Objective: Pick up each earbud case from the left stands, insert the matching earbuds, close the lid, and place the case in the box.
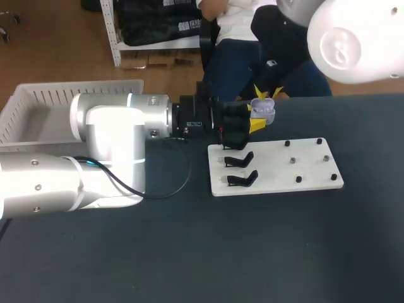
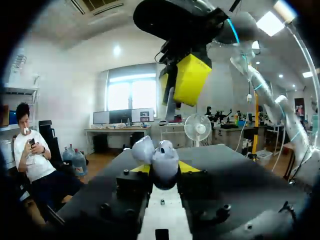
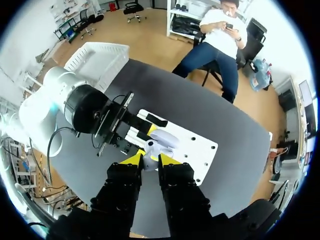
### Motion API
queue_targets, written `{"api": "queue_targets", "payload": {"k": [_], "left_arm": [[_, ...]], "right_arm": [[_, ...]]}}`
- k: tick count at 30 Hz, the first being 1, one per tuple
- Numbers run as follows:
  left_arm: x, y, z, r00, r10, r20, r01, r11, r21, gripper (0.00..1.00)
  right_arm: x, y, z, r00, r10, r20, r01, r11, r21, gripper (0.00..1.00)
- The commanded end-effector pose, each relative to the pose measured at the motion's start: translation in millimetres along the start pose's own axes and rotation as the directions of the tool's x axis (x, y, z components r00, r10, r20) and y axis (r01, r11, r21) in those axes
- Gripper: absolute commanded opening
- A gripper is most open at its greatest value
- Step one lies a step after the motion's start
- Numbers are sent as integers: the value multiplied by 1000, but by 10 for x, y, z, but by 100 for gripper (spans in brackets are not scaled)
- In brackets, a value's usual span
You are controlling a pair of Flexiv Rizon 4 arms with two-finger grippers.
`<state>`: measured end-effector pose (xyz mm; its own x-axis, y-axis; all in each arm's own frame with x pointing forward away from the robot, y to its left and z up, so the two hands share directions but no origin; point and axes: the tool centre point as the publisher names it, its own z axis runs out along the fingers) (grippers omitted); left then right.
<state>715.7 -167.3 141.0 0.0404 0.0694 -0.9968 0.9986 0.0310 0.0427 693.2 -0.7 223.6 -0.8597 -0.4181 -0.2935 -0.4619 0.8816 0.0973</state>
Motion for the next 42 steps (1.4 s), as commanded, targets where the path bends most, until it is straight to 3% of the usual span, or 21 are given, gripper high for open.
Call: {"api": "queue_targets", "payload": {"k": [1, 7, 10, 11, 26, 42], "left_arm": [[9, -20, -1, 1000, 4, 5, -4, 1000, -8, 0], [9, -20, -1, 1000, 4, 5, -4, 1000, -8, 0], [9, -20, -1, 1000, 4, 5, -4, 1000, -8, 0], [9, -20, -1, 1000, 4, 5, -4, 1000, -8, 0], [9, -20, -1, 1000, 4, 5, -4, 1000, -8, 0], [9, -20, -1, 1000, 4, 5, -4, 1000, -8, 0]], "right_arm": [[104, 67, -31, 998, 43, 35, -43, 999, 17, 0], [144, 129, 32, 998, 58, -2, -58, 998, -2, 0], [156, 154, 55, 999, 44, -4, -44, 998, 35, 0], [156, 168, 43, 999, 47, 13, -47, 999, 5, 0], [156, 168, 43, 999, 47, 13, -47, 999, 5, 0], [97, 51, 168, 997, 83, -4, -82, 996, 40, 0]]}}
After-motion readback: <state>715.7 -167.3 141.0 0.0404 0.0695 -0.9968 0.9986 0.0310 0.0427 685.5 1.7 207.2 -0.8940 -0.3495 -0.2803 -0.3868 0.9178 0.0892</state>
